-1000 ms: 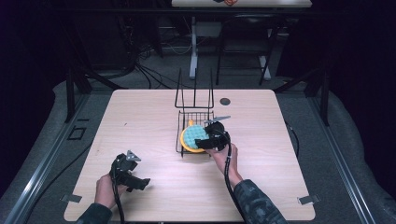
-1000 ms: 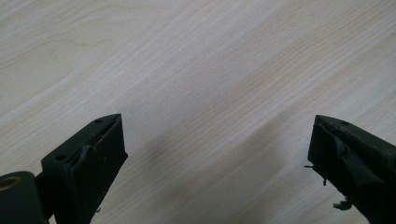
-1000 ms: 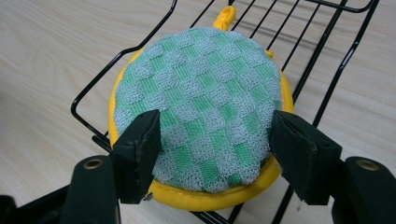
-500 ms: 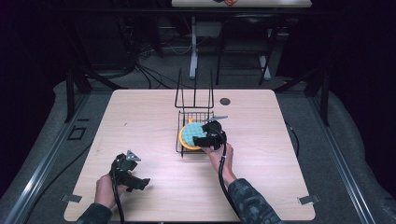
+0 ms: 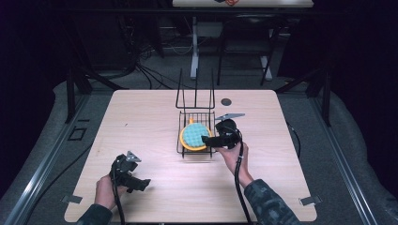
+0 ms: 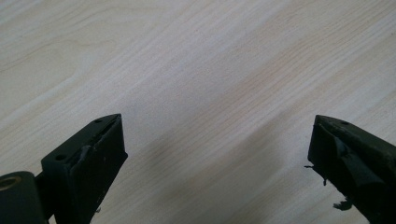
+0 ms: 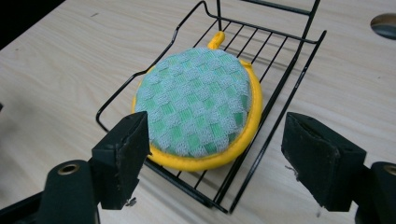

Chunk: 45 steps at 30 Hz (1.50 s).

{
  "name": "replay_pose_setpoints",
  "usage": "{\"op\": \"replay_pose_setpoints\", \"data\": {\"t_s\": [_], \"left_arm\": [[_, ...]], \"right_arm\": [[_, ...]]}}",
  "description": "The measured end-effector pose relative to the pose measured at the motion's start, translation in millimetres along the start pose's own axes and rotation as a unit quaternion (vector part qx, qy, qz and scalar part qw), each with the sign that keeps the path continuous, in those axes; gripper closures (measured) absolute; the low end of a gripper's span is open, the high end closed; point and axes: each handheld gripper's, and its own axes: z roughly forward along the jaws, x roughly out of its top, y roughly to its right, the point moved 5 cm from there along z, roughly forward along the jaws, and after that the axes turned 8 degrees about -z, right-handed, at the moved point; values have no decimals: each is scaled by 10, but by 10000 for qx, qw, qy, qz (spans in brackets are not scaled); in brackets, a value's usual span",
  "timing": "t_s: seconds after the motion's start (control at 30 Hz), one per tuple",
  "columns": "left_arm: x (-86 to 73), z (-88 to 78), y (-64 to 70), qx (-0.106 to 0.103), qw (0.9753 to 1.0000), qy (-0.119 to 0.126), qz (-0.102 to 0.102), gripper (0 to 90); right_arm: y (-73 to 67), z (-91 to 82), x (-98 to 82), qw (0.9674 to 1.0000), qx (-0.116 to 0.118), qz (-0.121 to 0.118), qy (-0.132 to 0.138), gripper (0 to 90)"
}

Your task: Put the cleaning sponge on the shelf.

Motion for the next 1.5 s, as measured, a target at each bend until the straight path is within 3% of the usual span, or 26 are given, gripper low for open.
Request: {"op": "replay_pose_setpoints", "data": {"t_s": [0.17,0.47,0.77,1.1,1.17,1.5], "left_arm": [[-2,2,-2,5,10000,-6,-8,39],[2,6,6,31,10000,2,-7,39],[1,14,-1,22,10000,-18,-38,39],[-24,28,-11,43,10000,-44,-78,40],[-36,27,-16,32,9999,-72,-65,40],[-26,24,-34,41,10000,-57,-68,41]], "right_arm": [[40,-263,-27,9997,102,-200,110,176],[149,-745,-189,9985,44,-441,335,139],[339,-1076,-456,9986,-158,-376,324,115],[615,-1300,-842,9986,-469,-95,227,97],[675,-1320,-929,9988,-484,-15,108,86],[873,-1209,-1284,9974,-582,153,-403,15]]}}
